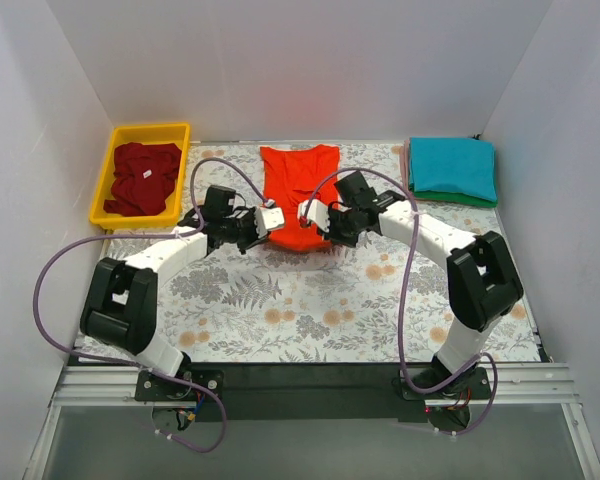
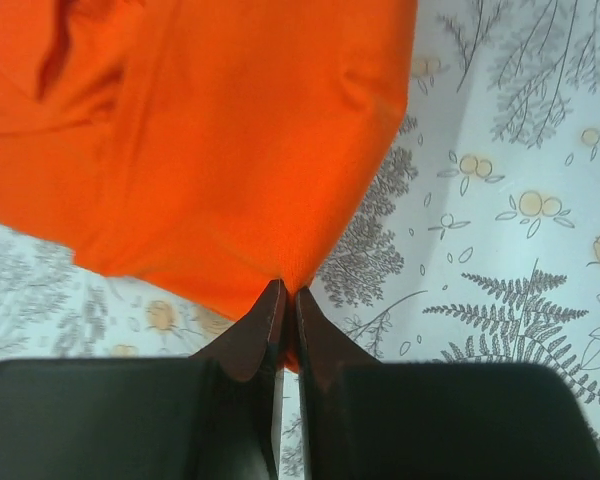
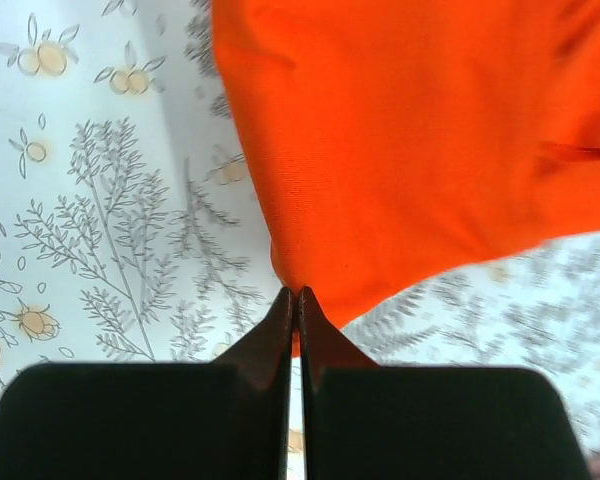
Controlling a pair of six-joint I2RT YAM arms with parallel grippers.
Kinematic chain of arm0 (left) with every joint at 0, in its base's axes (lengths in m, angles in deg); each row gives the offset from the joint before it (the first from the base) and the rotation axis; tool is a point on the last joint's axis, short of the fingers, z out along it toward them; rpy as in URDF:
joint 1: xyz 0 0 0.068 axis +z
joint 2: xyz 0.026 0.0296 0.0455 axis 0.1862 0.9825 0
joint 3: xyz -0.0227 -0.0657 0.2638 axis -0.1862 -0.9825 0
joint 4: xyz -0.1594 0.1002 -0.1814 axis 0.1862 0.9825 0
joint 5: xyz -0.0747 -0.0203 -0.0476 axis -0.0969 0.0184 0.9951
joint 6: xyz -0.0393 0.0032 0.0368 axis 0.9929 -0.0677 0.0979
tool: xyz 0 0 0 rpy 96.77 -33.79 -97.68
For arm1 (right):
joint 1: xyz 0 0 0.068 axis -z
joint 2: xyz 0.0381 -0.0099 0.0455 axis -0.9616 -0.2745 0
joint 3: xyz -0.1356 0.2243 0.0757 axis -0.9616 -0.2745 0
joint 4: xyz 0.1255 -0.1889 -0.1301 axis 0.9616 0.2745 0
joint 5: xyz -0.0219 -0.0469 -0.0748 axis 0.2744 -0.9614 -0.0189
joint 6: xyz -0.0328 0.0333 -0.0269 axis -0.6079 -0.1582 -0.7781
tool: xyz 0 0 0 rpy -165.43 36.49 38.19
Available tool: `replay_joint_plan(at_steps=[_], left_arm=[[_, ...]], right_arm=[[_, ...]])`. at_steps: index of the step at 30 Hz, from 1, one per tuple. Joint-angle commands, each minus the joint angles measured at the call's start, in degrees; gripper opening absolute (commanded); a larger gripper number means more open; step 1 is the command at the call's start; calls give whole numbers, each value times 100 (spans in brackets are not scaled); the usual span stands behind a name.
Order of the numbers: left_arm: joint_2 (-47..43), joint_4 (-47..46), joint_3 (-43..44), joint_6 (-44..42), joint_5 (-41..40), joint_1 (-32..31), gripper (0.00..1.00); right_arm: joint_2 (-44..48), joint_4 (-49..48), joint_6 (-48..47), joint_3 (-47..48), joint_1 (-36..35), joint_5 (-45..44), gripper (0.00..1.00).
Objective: Fold and stack the t-shirts
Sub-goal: Fold the tshirt
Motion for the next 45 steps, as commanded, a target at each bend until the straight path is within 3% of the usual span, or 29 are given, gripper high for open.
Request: replay_joint_plan(at_steps=[1, 6, 11, 19, 23, 26, 31, 34, 39, 45], left_arm=[[-566, 810, 295, -170, 407, 41, 0], [-1101, 1058, -65, -363, 417, 6, 0], [-1707, 1927, -328, -337, 741, -169, 0], [-3105, 4195, -593, -363, 1603, -635, 0], [-3370, 3986, -330, 505, 1832, -627, 0], [-2915, 3503, -75, 709, 1604, -478, 0], [-1152, 2904, 750, 333, 1928, 566, 0], [-263, 2510, 1270, 208, 1806, 779, 0], [847, 1964, 1788, 261, 1525, 815, 7], [1490, 1762, 1790, 586, 1410, 754, 11]], right_arm=[[510, 481, 123, 490, 75, 227, 1], [818, 816, 70, 139, 57, 402, 1], [1501, 1316, 315, -247, -197, 841, 1], [2628, 2187, 597, -1268, -1041, 1649, 1], [2437, 2311, 545, -839, -1041, 1775, 1], [1789, 2311, 220, -85, -726, 1642, 1], [442, 2355, -324, 1033, -84, 1651, 1], [-410, 2355, -440, 1727, 144, 1659, 1], [-1703, 2311, -590, 2597, 365, 1458, 1], [-2381, 2197, -598, 2670, 391, 1334, 1]])
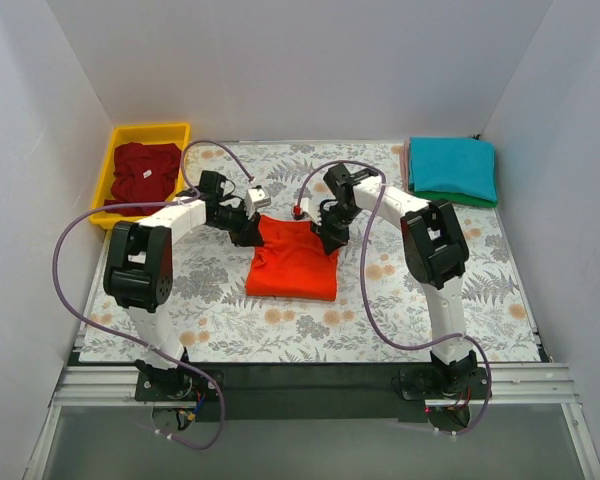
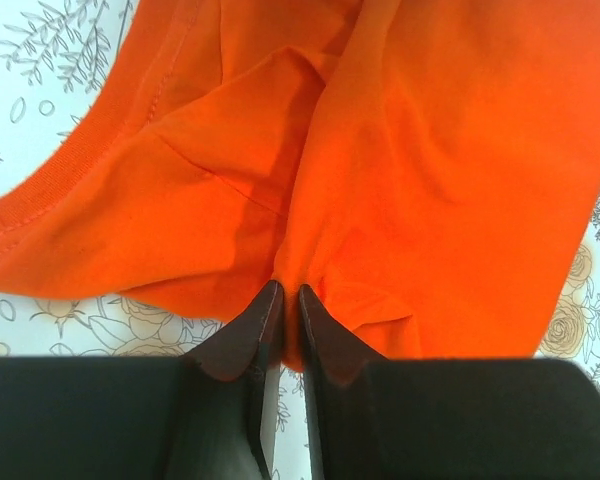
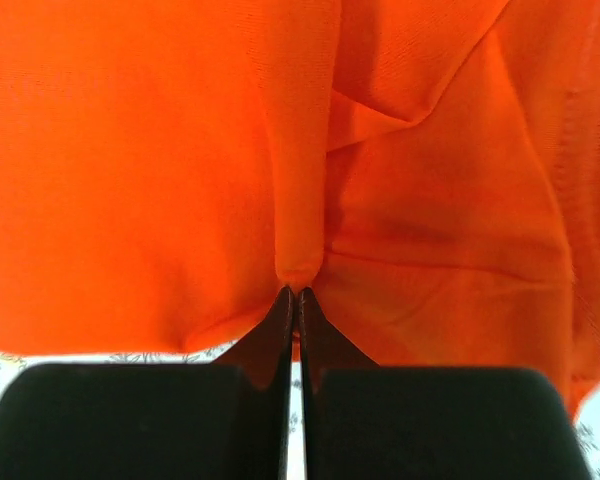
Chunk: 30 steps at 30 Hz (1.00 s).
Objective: Fold and stack the t-shirts
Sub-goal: Fold the tshirt
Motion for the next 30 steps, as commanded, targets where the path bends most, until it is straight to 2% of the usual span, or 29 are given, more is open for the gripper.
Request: replay_joint_plan(at_steps=[1, 4, 8, 11, 16, 21, 27, 30], left_arm=[[-79, -245, 4, 162, -56, -82, 11], [-324, -201, -556, 180, -232, -257, 10], [-1088, -131, -1507, 224, -180, -451, 10], [-1730, -17, -2095, 285, -127, -521, 9], [-2635, 396, -2502, 207, 31, -556, 9], [-2602, 678, -2205, 232, 225, -574, 9], [-1733, 581, -1422, 645, 303, -635, 11], [-1530, 398, -1263, 828, 347, -697, 18]], right_arm=[[-38, -43, -135, 2, -11, -16, 1], [58, -140, -47, -350, -90, 89, 1], [785, -456, 128, -1691, -441, 282, 1], [1322, -632, 426, -2353, -705, 676, 1], [2026, -835, 682, -3286, -784, 968, 1], [2098, -1010, 551, -3375, -723, 538, 1], [1439, -1072, 463, -2611, -442, 134, 1], [1201, -1037, 296, -2242, -389, -112, 1]])
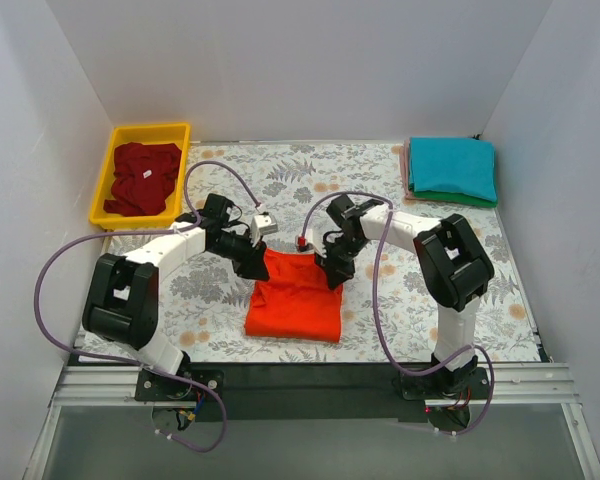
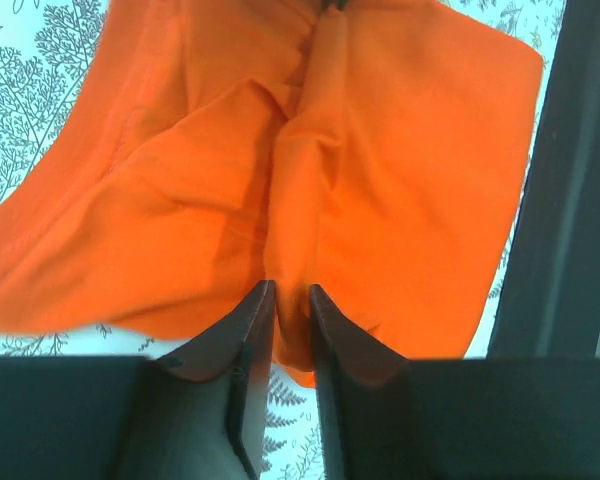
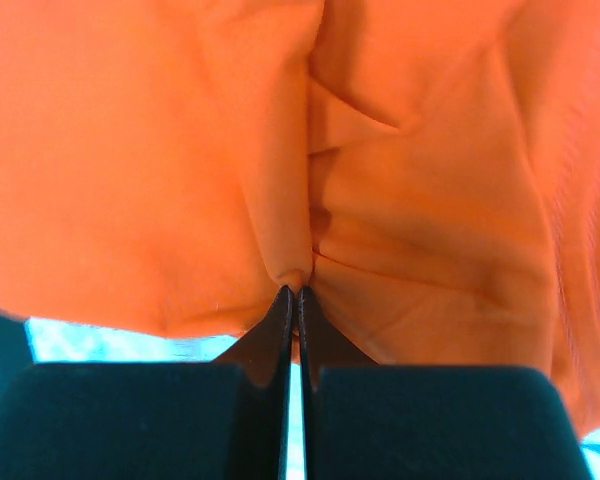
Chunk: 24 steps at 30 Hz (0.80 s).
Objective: Fold and stack the t-shirts
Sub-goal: Fold the tshirt
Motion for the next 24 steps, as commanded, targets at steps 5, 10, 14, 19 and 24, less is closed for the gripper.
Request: replay_joint_plan(at_steps=[5, 10, 14, 19, 24], left_arm=[[213, -523, 246, 254, -9, -19, 37], [-67, -681, 324, -222, 297, 34, 48], [29, -883, 571, -28, 430, -168, 55], [-164, -1920, -113, -168, -211, -792, 56], [-94, -2808, -422, -107, -502, -1029, 57]], right_arm=[[67, 15, -352, 588, 188, -564, 34], [612, 279, 78, 895, 434, 42, 40], [351, 279, 675, 1448, 610, 735, 36], [-737, 235, 1745, 2484, 672, 1605, 22], [-1627, 148, 2556, 3207, 672, 2389, 6]])
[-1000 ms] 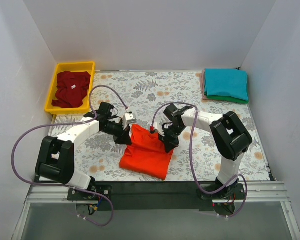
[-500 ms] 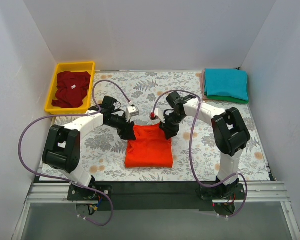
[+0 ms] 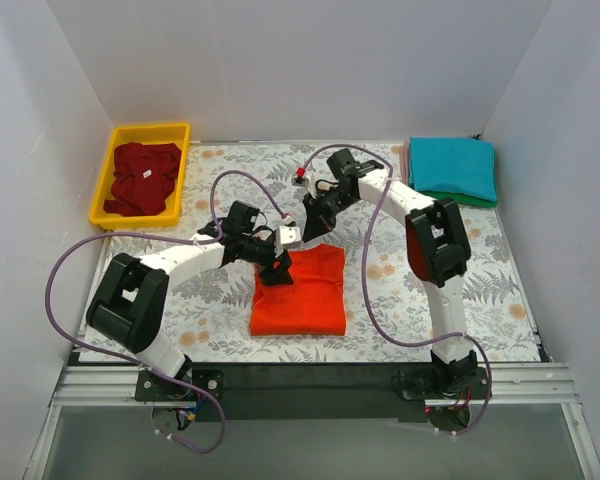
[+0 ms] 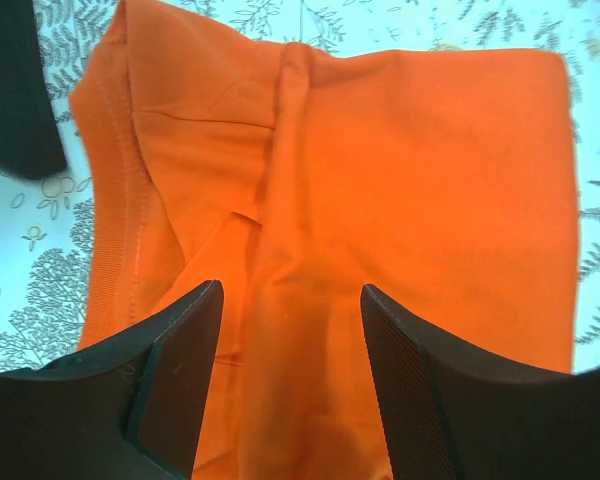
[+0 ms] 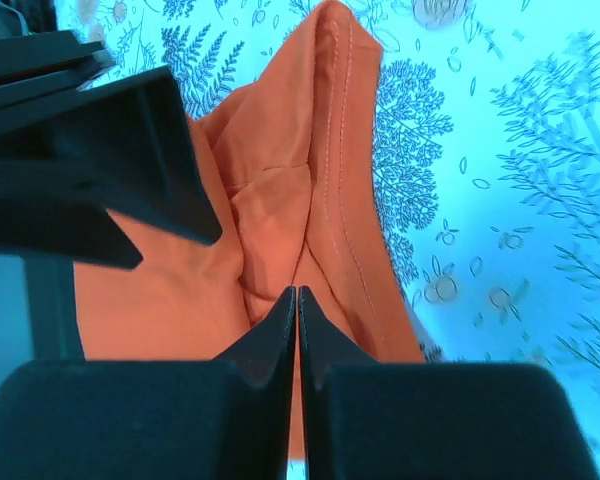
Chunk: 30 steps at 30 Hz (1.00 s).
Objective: Fold and stack the t-shirts
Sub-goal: Fold the tshirt
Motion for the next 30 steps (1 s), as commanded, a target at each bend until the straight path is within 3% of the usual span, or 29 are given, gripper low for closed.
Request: replay_joint_plan(at_steps=[1, 8, 13, 19, 26, 27, 30], left_arm=[[-164, -841, -140, -122, -296, -70, 56], [126, -789, -105, -342, -218, -316, 54], [372, -693, -88, -281, -156, -404, 51], [478, -569, -123, -360, -139, -510, 44], [232, -517, -158, -369, -174, -624, 12], [136, -508, -158, -378, -174, -624, 1], [-101, -499, -193, -448, -183, -642, 0]], right_arm=[[-633, -10, 989, 381, -21, 903, 6], [-1241, -564, 1729, 531, -47, 1492, 4], [-1311, -1345, 2204, -30, -91, 1607, 4], [-1540, -1522, 2266, -286, -91, 1581, 4], [-1663, -1707, 2275, -584, -109, 1546, 4], [-1672, -1733, 2266, -620, -109, 1546, 4], [-1681, -1786, 2266, -743, -117, 1581, 4]])
